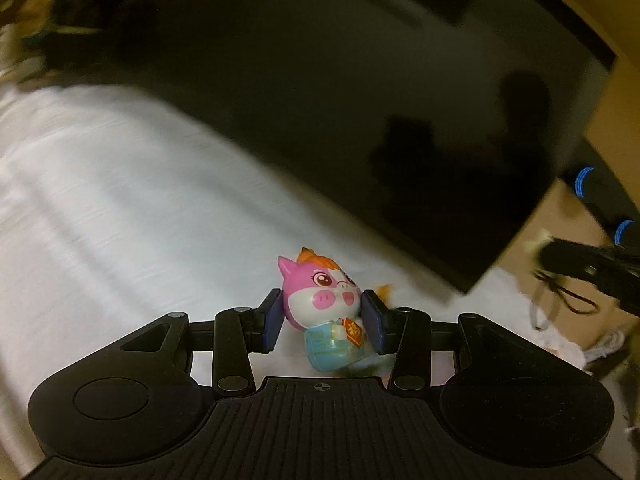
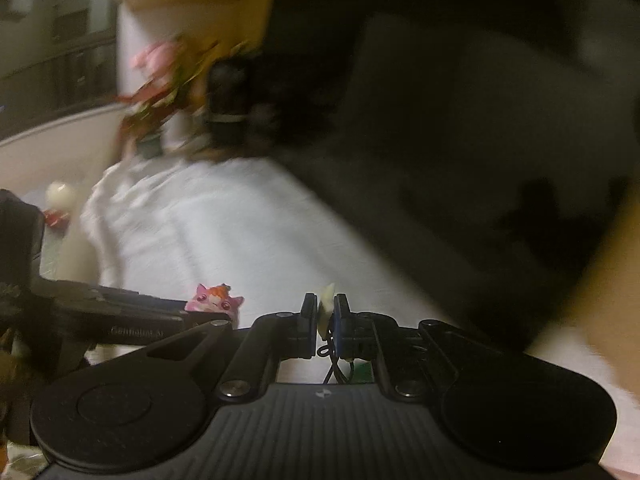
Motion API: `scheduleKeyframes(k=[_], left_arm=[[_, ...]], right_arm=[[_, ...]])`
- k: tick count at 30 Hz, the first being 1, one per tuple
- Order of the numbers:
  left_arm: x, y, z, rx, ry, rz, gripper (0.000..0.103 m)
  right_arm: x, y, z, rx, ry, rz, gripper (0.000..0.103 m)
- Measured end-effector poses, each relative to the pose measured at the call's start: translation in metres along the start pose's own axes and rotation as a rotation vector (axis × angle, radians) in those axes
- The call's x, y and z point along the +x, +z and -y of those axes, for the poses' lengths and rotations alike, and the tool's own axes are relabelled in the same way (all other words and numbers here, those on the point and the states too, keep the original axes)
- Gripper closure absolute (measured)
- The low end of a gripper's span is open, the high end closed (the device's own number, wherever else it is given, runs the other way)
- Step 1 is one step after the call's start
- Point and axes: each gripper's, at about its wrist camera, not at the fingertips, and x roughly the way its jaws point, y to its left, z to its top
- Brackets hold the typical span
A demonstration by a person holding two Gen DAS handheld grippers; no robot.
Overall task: Organize soft objects
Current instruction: 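Carry figurine and keychain into the pink box and open both grippers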
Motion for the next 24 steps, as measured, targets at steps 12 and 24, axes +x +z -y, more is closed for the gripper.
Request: scheduleKeyframes(k=[12,24], left_arm=[[0.067,-0.019,0.214,0.339,-0.376,-0.135,0.056],[0.171,-0.156,0.356,0.664,-0.393,-0.454,0.053]], right_arm=[[-0.131,-0.076,0.15,0.182,-0.367,0.063,0.095],[-0.126,-0.188,0.257,0.478,-0.426,-0.028,0.094]])
